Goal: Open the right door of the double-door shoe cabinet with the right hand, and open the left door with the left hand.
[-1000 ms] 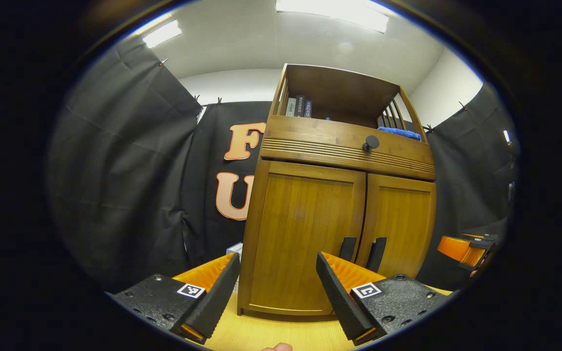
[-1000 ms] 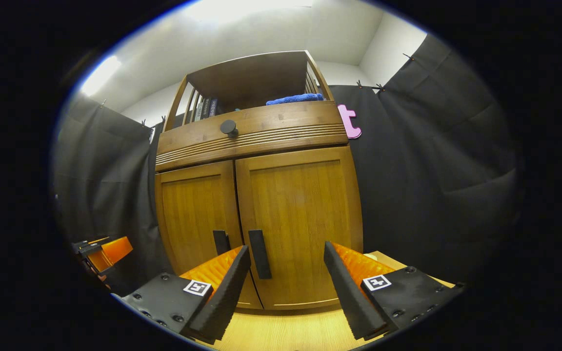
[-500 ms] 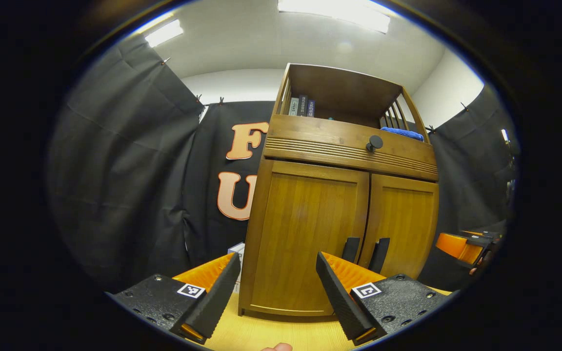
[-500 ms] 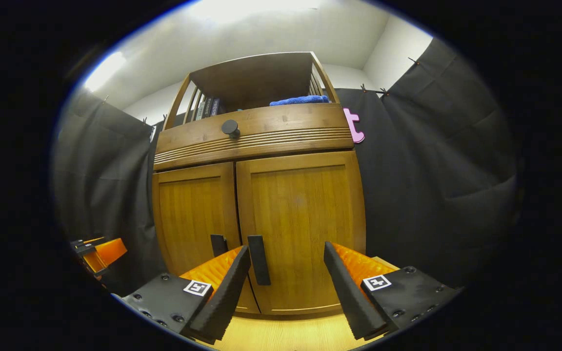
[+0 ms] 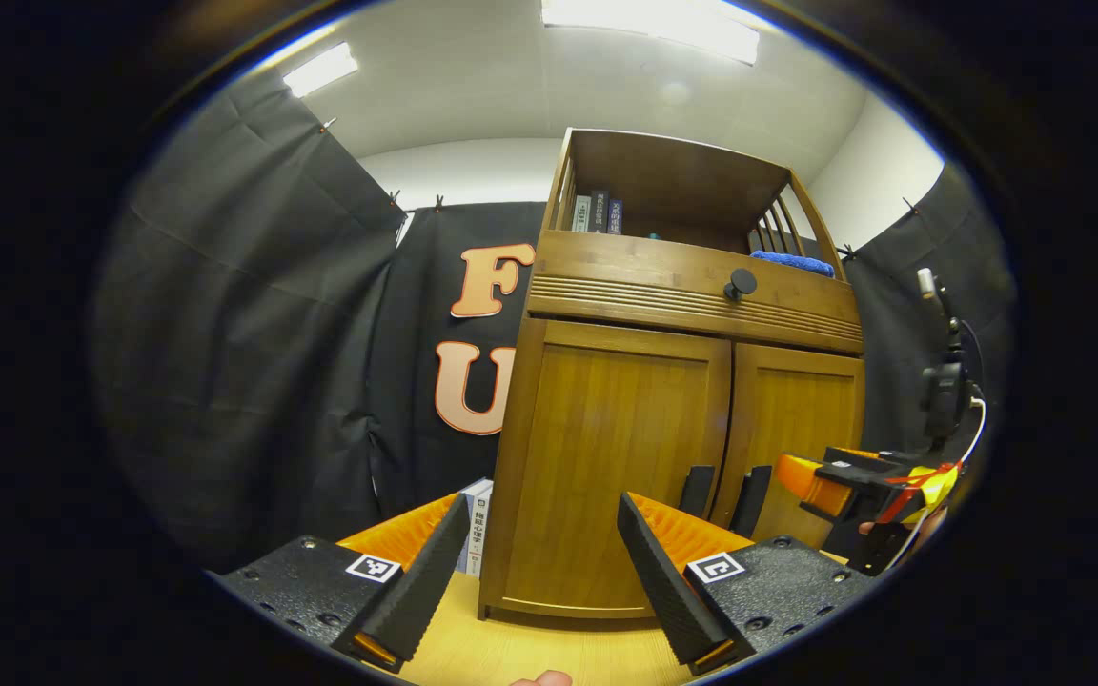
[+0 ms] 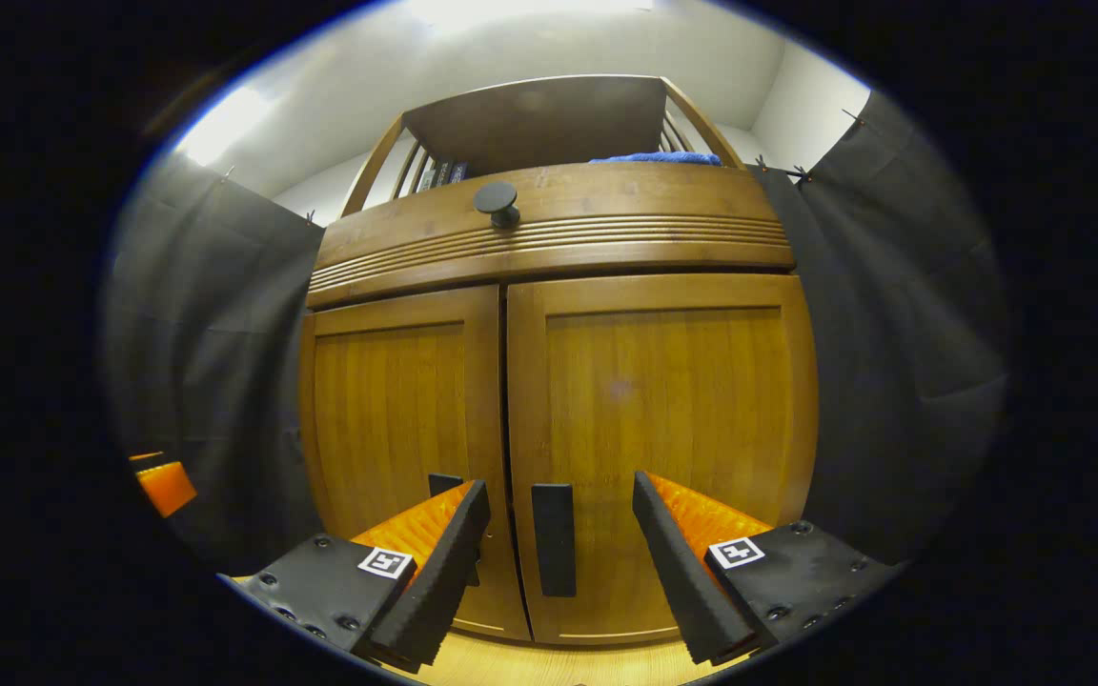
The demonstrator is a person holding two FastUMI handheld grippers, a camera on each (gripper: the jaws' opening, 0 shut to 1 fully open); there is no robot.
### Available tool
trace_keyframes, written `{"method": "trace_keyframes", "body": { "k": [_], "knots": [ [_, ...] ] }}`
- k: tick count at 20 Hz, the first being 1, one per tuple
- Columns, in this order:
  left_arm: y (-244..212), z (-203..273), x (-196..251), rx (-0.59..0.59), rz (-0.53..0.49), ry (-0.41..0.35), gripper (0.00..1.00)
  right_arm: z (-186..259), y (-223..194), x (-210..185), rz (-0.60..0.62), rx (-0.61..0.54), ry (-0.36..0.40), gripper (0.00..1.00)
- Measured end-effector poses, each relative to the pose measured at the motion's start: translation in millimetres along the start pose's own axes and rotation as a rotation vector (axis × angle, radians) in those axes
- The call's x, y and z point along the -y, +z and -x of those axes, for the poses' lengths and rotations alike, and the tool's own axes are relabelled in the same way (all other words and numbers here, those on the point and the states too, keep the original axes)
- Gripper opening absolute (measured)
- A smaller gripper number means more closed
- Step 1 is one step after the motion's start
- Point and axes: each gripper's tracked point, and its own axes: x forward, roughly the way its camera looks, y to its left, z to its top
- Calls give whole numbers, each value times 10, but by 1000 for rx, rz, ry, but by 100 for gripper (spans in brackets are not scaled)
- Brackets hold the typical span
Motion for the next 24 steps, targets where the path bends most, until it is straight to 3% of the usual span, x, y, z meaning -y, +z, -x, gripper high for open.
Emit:
{"method": "trace_keyframes", "body": {
  "k": [3,4,5,7,8,12,13,17,18,23,24],
  "knots": [
    [3,-17,-23,3,5,29,98,-232,-235,19,39,-34,-27,96],
    [14,-16,-32,7,7,35,94,-272,-330,33,48,-51,-33,89],
    [29,-17,-39,11,5,42,95,-302,-424,42,50,-67,-41,96],
    [29,-24,-60,19,-6,59,98,-343,-528,45,38,-93,-47,96],
    [35,-25,-65,20,-9,68,98,-340,-583,37,32,-104,-45,92],
    [49,-26,-98,15,-20,104,98,-464,-691,68,31,-131,-52,97],
    [54,-29,-104,14,-26,110,98,-503,-692,91,36,-131,-68,89],
    [70,-37,-140,27,-43,153,94,-494,-704,72,41,-113,-77,90],
    [56,-43,-150,23,-37,161,94,-480,-705,73,41,-113,-79,100],
    [45,-60,-209,12,-24,187,98,-472,-761,-9,29,-149,-27,63],
    [52,-57,-233,13,-26,190,92,-503,-766,4,28,-146,-23,55]
  ]
}}
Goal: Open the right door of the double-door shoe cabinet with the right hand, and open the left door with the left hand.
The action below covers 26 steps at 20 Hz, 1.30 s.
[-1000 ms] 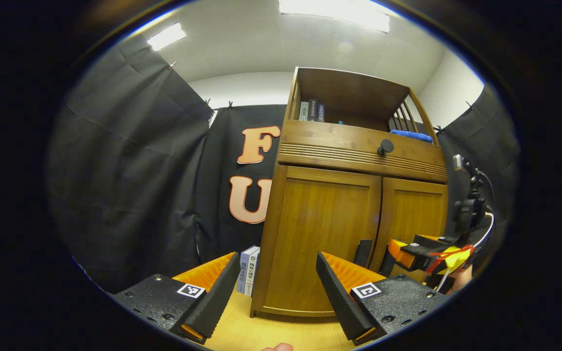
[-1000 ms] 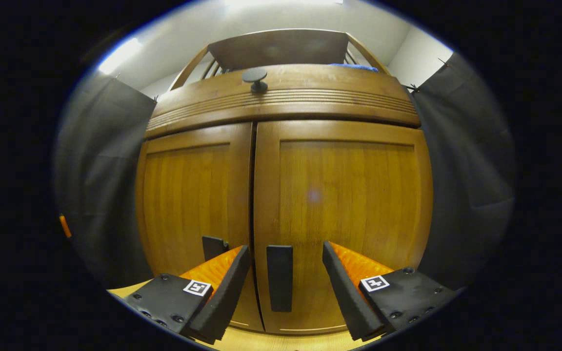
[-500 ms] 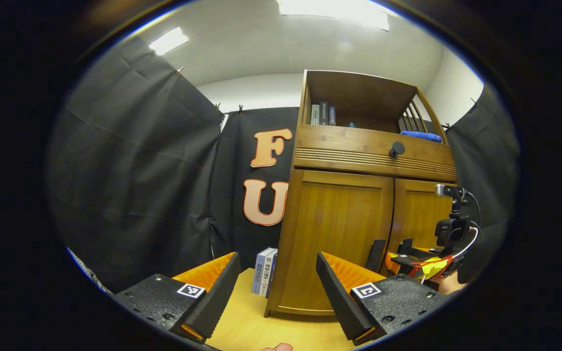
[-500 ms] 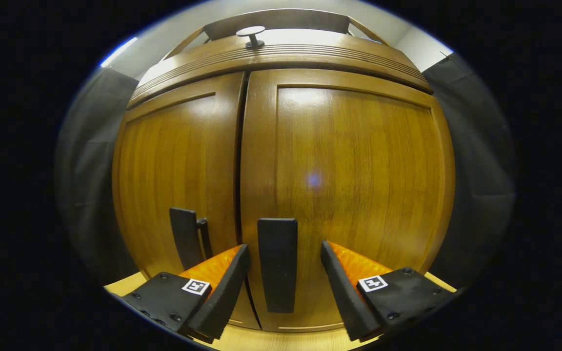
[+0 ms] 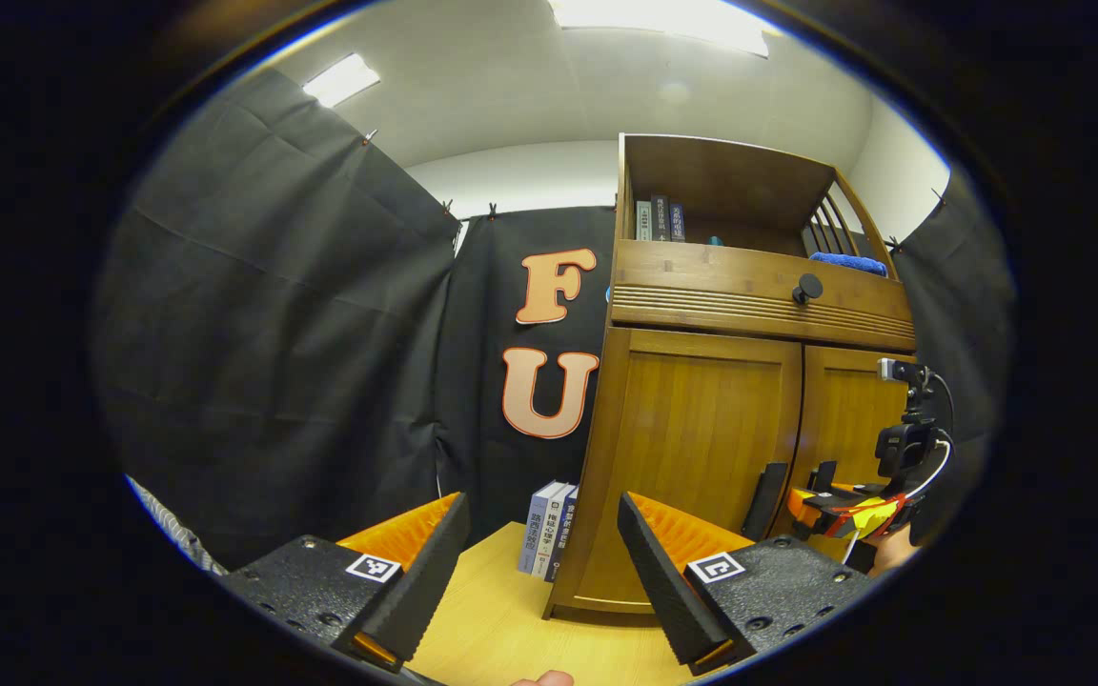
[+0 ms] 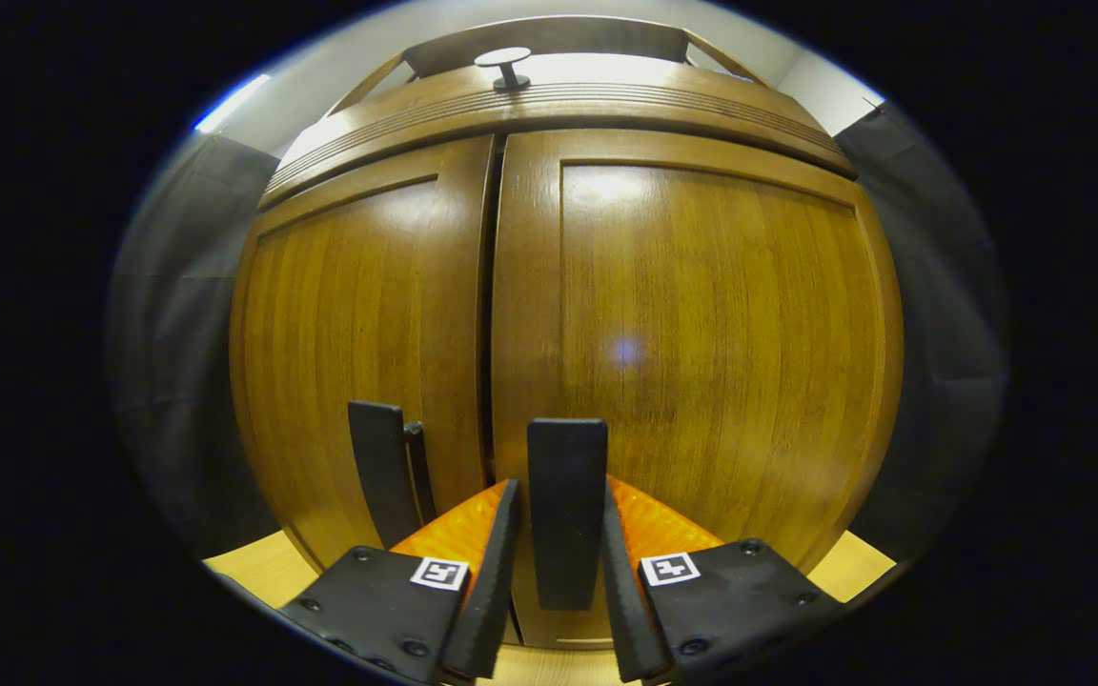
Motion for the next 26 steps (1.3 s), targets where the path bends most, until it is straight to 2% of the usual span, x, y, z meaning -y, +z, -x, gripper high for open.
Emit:
{"method": "trace_keyframes", "body": {
  "k": [1,4,6,7,8,9,10,12,14,15,17,18,19,21,23,24,25,26],
  "knots": [
    [4,-18,-19,2,-2,2,92,29,0,4,-9,-7,20,47],
    [5,-17,-45,3,-3,0,91,29,-4,25,-26,-11,55,32],
    [7,-8,-24,6,-1,-6,92,5,-9,19,-10,-16,37,32],
    [13,-9,-14,8,1,-10,92,28,-10,23,-9,-17,31,36],
    [6,-12,-5,8,4,-12,92,38,-10,24,-14,-19,29,27],
    [5,-15,3,7,8,-15,95,43,-5,22,-19,-22,33,27],
    [-5,-11,21,3,12,-22,94,68,5,15,-24,-25,43,32],
    [-30,-13,69,-8,21,-41,92,130,50,5,-30,-33,64,32],
    [-47,-29,118,-13,23,-53,94,234,101,7,-40,-37,82,32],
    [-51,-43,155,-13,22,-59,95,324,119,20,-43,-34,86,36],
    [-43,6,242,-18,20,-76,98,566,99,82,-47,-27,84,36],
    [-69,15,275,-22,18,-86,98,678,92,124,-46,-25,83,32],
    [-79,12,314,-23,17,-96,94,790,100,169,-45,-23,86,32],
    [-116,-10,432,-27,20,-119,95,1002,103,248,-49,-24,92,31],
    [-142,-13,582,-31,24,-146,95,1153,124,355,-54,-26,95,31],
    [-160,-9,666,-32,26,-163,95,1210,131,413,-55,-20,91,36],
    [-180,-13,738,-32,26,-178,92,1278,126,473,-53,-13,86,32],
    [-192,-5,820,-32,24,-191,94,1350,121,536,-51,-8,78,36]
  ]
}}
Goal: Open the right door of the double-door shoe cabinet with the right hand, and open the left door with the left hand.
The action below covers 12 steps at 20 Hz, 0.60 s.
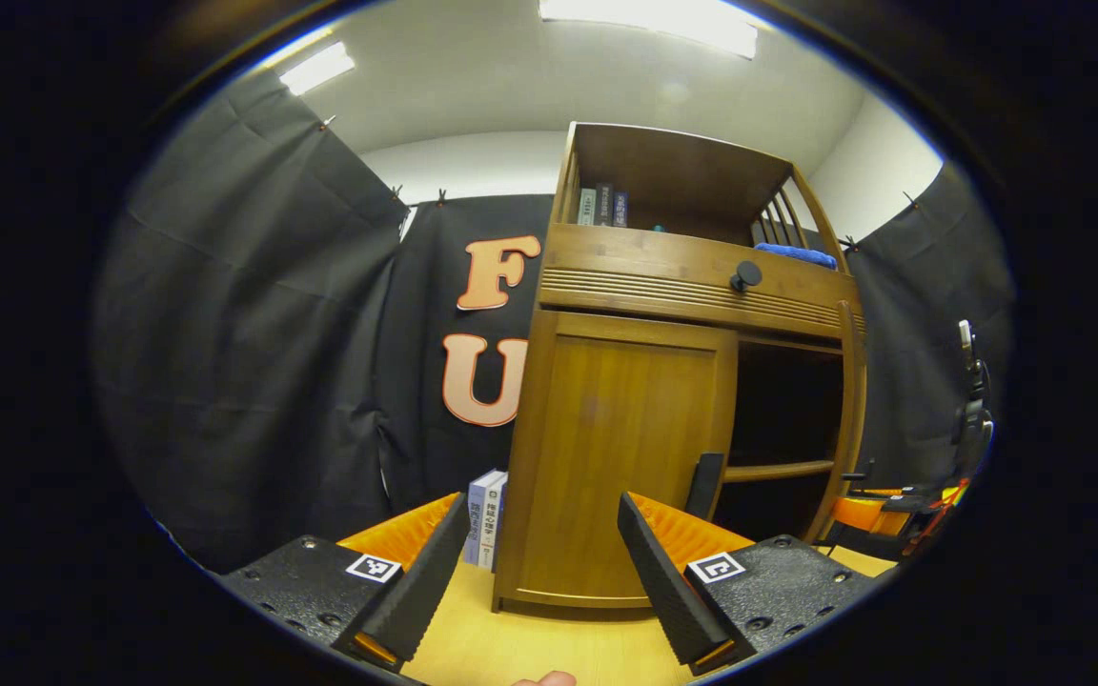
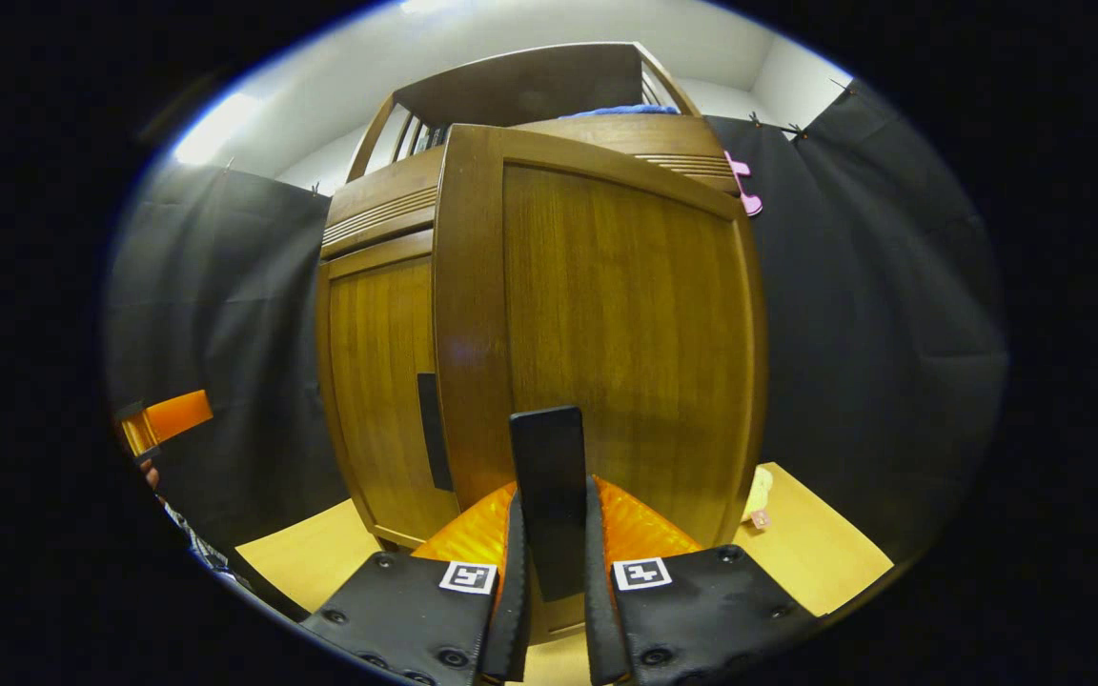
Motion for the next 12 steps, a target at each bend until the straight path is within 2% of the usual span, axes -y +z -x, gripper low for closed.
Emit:
{"method": "trace_keyframes", "body": {
  "k": [1,4,5,6,8,9,10,12],
  "knots": [
    [-9,-16,69,1,0,-13,92,99,-14,38,1,3,-7,31],
    [-14,-40,269,8,5,-53,92,350,6,206,-5,5,-29,31],
    [-4,-41,325,11,6,-62,95,428,14,267,-8,5,-35,36],
    [-19,-36,388,15,8,-74,95,491,30,333,-11,4,-42,31],
    [-8,-38,481,22,13,-89,95,558,-1,455,-13,1,-60,30],
    [-4,-40,514,23,14,-95,92,595,-37,523,-13,-4,-73,30],
    [-11,-44,555,24,15,-99,95,617,-62,577,-13,-15,-91,30],
    [-22,-28,607,25,17,-105,95,679,-110,670,-12,-27,-121,30]
  ]
}}
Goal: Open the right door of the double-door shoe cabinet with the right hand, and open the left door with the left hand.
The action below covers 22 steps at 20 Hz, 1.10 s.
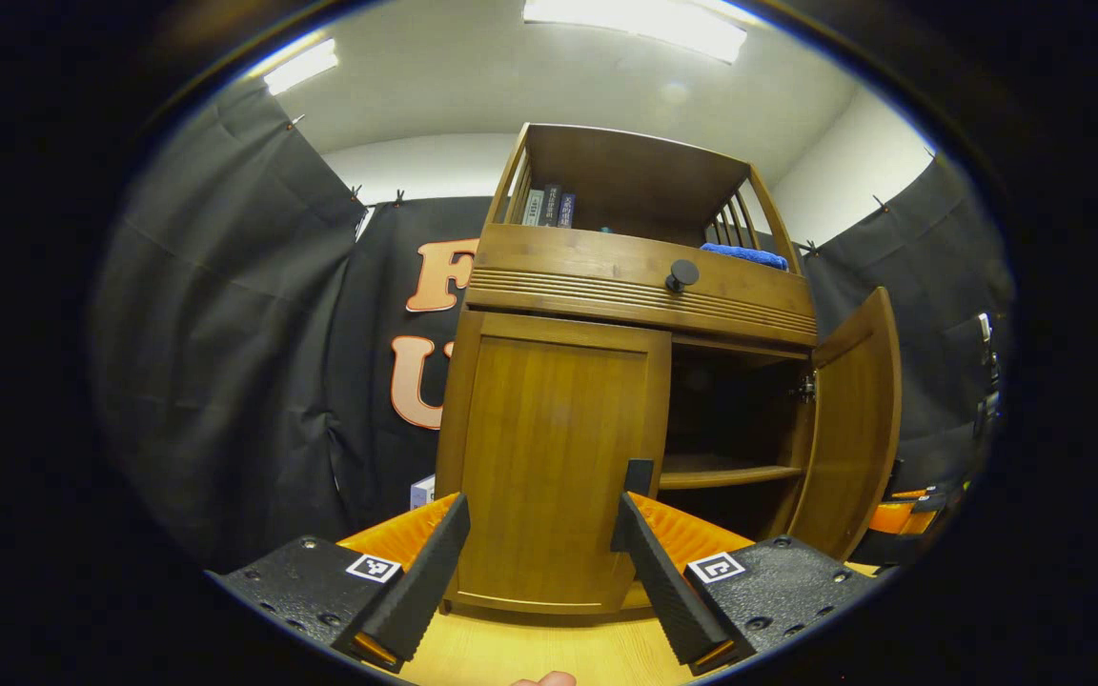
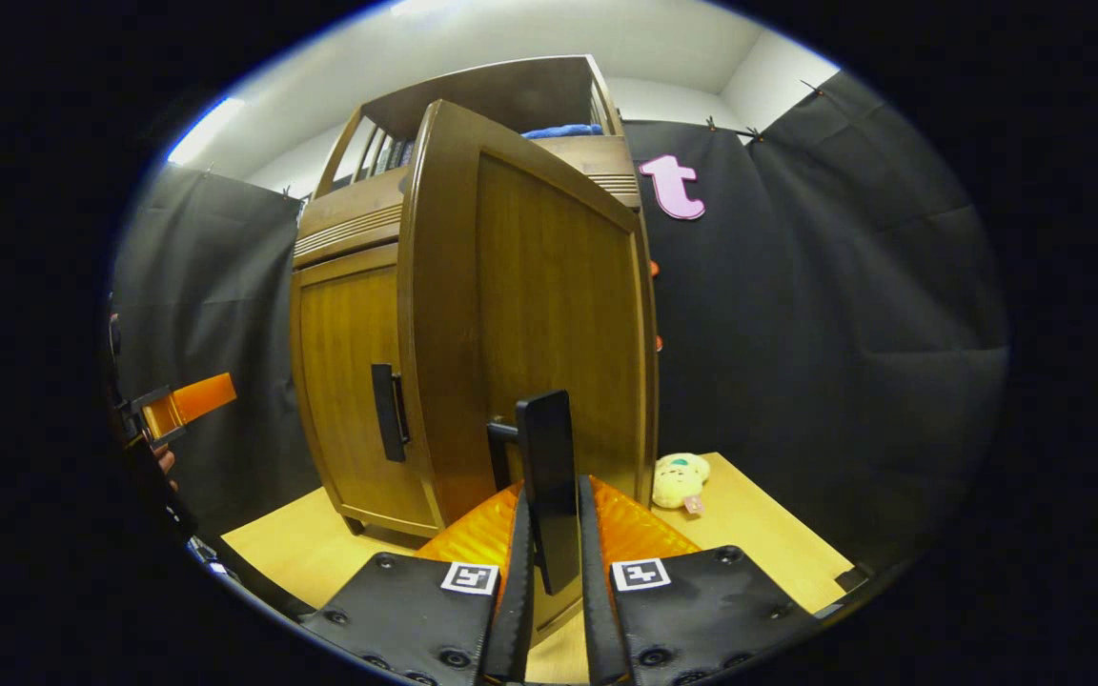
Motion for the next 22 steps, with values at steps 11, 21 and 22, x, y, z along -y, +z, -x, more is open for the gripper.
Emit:
{"method": "trace_keyframes", "body": {
  "k": [11,21,22],
  "knots": [
    [-33,45,168,-4,-5,-21,95,129,47,759,41,7,-154,35],
    [-2,46,164,2,-10,-17,95,213,45,1240,6,-28,-26,23],
    [1,48,157,2,-12,-14,95,208,56,1295,4,-31,-6,13]
  ]
}}
